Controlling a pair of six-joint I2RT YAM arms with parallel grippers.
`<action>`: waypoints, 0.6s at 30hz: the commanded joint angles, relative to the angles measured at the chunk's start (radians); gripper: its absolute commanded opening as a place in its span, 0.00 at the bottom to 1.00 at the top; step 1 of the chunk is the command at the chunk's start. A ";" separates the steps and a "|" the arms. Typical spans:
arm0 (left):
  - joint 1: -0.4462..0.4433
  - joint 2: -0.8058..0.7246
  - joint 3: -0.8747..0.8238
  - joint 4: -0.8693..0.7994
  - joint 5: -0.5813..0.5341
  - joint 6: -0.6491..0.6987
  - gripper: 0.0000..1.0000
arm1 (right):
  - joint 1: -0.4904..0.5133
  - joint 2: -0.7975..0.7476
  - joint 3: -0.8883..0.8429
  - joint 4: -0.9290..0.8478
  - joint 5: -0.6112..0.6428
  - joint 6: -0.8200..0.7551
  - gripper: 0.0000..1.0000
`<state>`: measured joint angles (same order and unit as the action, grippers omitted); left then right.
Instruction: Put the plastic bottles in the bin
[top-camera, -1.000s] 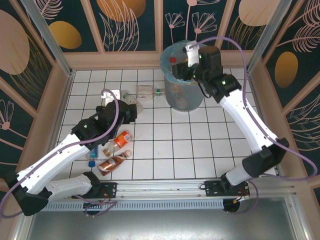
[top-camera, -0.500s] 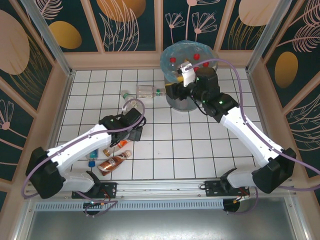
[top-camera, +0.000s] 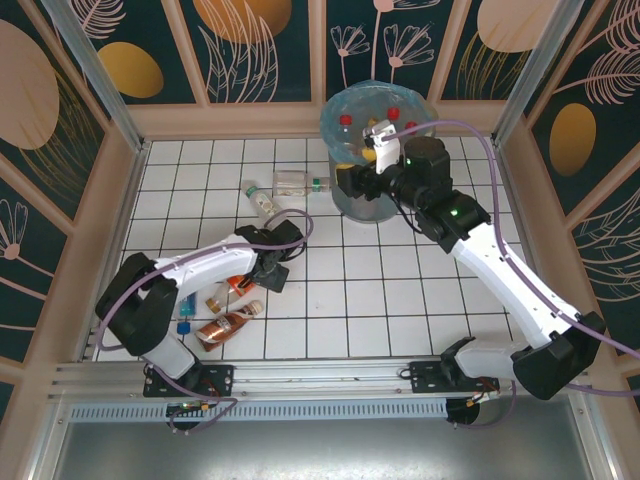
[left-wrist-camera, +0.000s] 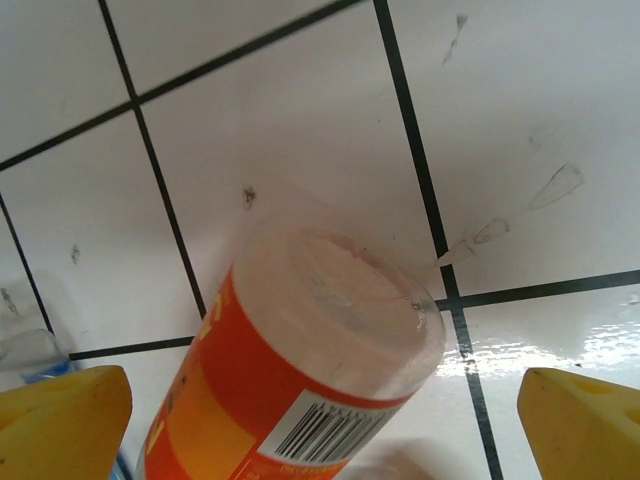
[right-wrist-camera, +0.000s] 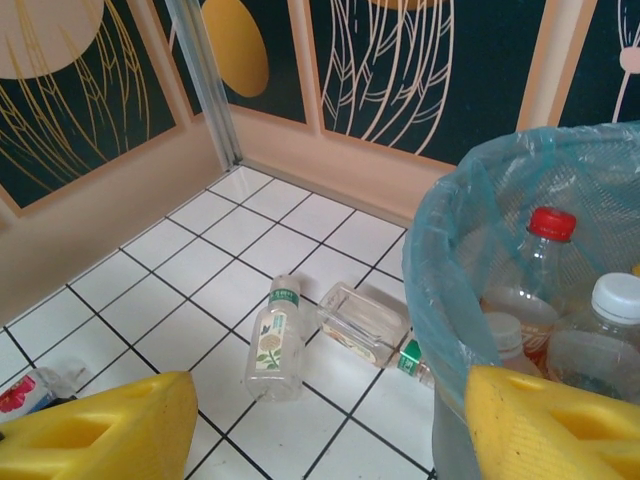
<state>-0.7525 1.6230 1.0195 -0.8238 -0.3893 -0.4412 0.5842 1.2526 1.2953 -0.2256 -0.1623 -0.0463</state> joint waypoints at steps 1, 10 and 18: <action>0.009 0.041 0.017 -0.037 0.001 0.031 0.98 | 0.006 -0.015 -0.010 0.023 0.013 -0.019 0.72; 0.021 0.148 0.008 -0.009 0.000 0.060 0.86 | 0.005 -0.016 -0.011 0.002 0.033 -0.041 0.72; 0.037 0.141 0.024 -0.001 -0.037 0.068 0.72 | 0.005 -0.020 -0.006 -0.005 0.038 -0.050 0.73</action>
<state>-0.7341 1.7535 1.0286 -0.8143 -0.3771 -0.3847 0.5842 1.2526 1.2934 -0.2287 -0.1471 -0.0746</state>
